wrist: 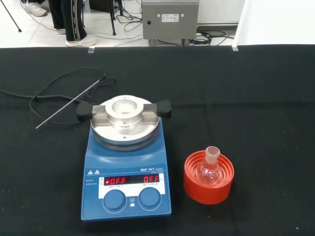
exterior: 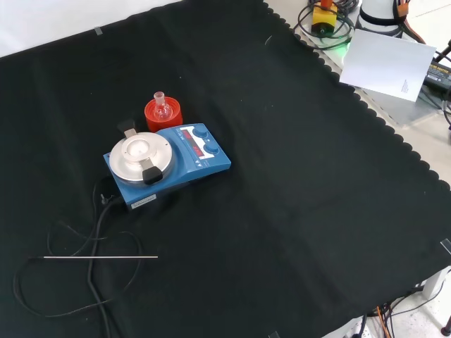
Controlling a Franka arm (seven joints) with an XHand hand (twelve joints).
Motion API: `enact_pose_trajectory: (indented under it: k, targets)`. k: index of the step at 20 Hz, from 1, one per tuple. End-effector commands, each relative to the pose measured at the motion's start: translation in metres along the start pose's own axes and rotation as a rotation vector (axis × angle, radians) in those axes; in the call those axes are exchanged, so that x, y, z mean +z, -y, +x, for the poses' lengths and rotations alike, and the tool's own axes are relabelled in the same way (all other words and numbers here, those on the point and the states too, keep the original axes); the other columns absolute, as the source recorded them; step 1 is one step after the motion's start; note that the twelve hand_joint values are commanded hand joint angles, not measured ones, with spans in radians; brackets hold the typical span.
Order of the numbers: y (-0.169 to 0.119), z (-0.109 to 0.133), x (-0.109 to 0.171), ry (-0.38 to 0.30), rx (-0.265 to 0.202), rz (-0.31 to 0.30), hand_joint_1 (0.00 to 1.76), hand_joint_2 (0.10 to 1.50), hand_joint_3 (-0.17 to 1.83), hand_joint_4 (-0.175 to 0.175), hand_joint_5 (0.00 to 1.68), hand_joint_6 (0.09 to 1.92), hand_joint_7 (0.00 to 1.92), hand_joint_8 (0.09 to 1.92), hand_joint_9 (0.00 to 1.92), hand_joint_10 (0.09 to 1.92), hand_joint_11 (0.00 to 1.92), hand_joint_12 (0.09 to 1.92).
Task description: Pick up the round-bottom flask.
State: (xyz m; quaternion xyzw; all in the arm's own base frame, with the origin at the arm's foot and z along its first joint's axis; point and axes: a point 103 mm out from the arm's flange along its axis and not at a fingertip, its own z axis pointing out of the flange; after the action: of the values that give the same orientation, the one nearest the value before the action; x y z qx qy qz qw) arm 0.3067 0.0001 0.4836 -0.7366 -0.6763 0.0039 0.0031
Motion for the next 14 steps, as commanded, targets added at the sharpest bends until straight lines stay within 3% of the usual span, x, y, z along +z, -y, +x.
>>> enact_pose_trajectory:
  k: [1, 2, 4, 9, 14]
  targets:
    - [0.000, 0.000, 0.000, 0.008, 0.001, -0.010, 0.33, 1.05, 0.73, -0.019, 0.22, 0.09, 0.33, 0.86, 0.45, 0.89, 0.30, 1.20]
    - [0.000, 0.000, 0.000, 0.007, 0.003, -0.010, 0.17, 1.16, 0.56, -0.019, 0.21, 0.09, 0.19, 0.70, 0.31, 0.77, 0.14, 1.14]
    - [-0.001, -0.001, 0.000, 0.004, 0.007, -0.005, 0.04, 1.28, 0.38, -0.020, 0.20, 0.09, 0.10, 0.55, 0.21, 0.66, 0.03, 1.10]
    - [-0.005, -0.002, 0.002, 0.009, 0.019, 0.009, 0.01, 1.32, 0.31, -0.020, 0.20, 0.09, 0.08, 0.50, 0.18, 0.62, 0.00, 1.09]
    - [-0.036, -0.018, 0.016, 0.010, 0.040, 0.042, 0.02, 1.32, 0.30, -0.019, 0.20, 0.09, 0.08, 0.50, 0.18, 0.62, 0.00, 1.09]
